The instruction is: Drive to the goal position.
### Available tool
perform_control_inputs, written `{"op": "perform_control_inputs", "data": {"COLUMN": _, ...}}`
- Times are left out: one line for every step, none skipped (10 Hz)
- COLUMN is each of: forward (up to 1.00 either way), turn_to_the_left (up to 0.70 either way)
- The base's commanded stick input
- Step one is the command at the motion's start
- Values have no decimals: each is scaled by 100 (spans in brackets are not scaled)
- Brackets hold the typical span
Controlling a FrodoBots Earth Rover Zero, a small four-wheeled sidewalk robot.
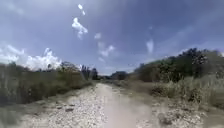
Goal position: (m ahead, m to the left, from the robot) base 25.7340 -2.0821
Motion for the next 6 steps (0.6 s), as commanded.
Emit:
{"op": "perform_control_inputs", "data": {"forward": 85, "turn_to_the_left": 4}}
{"op": "perform_control_inputs", "data": {"forward": 85, "turn_to_the_left": 4}}
{"op": "perform_control_inputs", "data": {"forward": 85, "turn_to_the_left": 4}}
{"op": "perform_control_inputs", "data": {"forward": 85, "turn_to_the_left": 4}}
{"op": "perform_control_inputs", "data": {"forward": 85, "turn_to_the_left": 4}}
{"op": "perform_control_inputs", "data": {"forward": 85, "turn_to_the_left": 4}}
